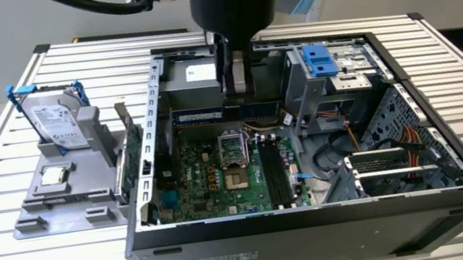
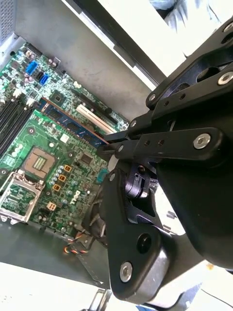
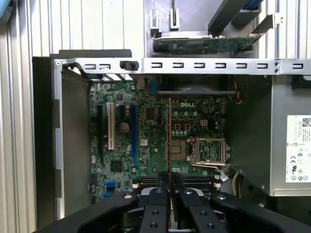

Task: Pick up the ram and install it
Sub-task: 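Pick up the ram and move it above insertion slot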

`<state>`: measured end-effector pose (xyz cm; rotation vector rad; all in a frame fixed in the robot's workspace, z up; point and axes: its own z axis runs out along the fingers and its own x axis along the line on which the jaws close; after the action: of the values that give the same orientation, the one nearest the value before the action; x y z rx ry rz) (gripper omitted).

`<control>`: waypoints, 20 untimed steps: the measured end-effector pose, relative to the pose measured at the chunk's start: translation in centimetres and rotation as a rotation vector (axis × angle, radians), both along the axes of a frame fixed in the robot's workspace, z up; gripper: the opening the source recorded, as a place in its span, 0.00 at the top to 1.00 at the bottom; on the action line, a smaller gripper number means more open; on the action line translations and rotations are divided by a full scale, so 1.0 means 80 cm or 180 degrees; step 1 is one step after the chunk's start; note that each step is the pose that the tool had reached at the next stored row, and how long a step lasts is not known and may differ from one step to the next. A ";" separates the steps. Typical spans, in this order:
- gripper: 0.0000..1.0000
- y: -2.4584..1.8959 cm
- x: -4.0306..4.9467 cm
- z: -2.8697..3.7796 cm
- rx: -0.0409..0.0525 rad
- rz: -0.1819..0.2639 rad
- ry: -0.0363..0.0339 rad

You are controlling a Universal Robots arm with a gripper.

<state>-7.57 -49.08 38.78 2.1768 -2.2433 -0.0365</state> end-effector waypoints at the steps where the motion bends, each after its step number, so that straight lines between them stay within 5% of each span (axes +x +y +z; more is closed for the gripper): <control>1: 1.00 0.0000 0.001 0.0000 0.0000 0.0000 0.0000; 20: 1.00 0.0000 0.025 0.0000 0.0000 -0.0005 0.0000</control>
<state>-5.61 -49.08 38.78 2.1752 -2.2450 -0.0366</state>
